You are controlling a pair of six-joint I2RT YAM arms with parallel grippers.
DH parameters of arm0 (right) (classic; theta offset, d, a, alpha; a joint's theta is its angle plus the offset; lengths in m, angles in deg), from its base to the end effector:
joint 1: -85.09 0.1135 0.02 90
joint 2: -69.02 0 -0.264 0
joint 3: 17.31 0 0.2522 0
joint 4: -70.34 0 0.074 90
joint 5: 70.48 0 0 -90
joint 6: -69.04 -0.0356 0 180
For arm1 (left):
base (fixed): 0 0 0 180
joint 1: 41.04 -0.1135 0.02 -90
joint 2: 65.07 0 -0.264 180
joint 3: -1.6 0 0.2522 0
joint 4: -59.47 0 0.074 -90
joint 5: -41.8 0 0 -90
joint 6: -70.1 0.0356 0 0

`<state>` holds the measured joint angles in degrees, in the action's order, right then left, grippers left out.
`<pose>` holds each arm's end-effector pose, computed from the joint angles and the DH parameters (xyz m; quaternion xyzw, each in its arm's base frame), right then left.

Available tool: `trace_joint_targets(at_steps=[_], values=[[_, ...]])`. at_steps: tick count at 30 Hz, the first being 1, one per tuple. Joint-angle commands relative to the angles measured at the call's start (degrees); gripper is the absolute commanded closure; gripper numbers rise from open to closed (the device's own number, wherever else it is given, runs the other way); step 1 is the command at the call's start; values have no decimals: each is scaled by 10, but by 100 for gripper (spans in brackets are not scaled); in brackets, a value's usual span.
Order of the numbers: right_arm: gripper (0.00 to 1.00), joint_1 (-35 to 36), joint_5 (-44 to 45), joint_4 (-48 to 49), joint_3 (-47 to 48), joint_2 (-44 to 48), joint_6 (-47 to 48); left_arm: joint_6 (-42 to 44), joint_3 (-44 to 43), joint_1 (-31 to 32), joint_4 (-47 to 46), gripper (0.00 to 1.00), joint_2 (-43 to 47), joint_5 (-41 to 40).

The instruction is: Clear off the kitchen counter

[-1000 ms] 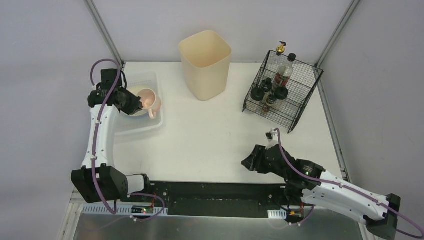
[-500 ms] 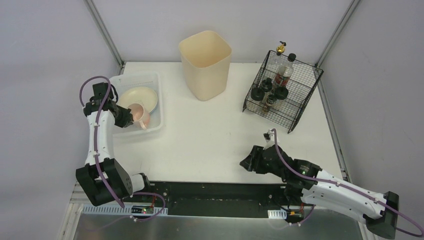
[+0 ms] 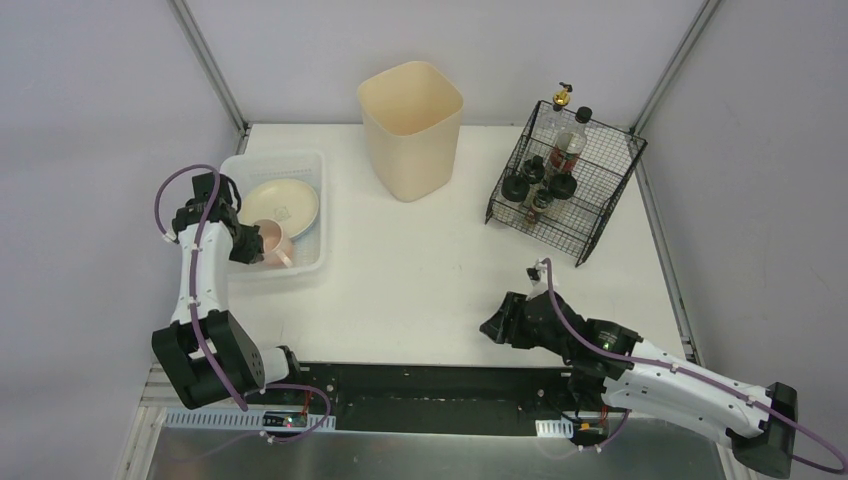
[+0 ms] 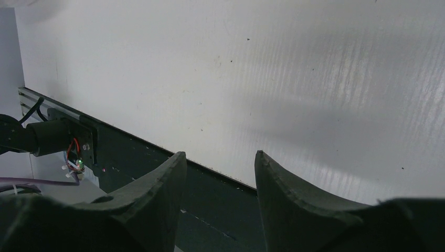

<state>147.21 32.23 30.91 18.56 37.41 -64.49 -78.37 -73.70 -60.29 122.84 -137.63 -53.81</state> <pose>0.0703 0.1162 0.2080 -0.0922 0.8789 0.3052 0.3548 0.2315 0.0845 0.2821 -0.6159 0.7446 -0.0404 0.2544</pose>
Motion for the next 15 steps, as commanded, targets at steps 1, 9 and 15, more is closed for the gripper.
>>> trace_joint_targets(at_steps=[1, 9, 15], values=[[46, 3, 0, 19, -5, -2, -8, -51, 11, -8, 33, 100, 10, -48], [46, 3, -2, 26, -12, -5, -10, -100, 26, -8, 48, 100, 21, -79], [46, 3, -1, 28, -16, -4, -11, -128, 27, -8, 52, 100, 12, -76]])
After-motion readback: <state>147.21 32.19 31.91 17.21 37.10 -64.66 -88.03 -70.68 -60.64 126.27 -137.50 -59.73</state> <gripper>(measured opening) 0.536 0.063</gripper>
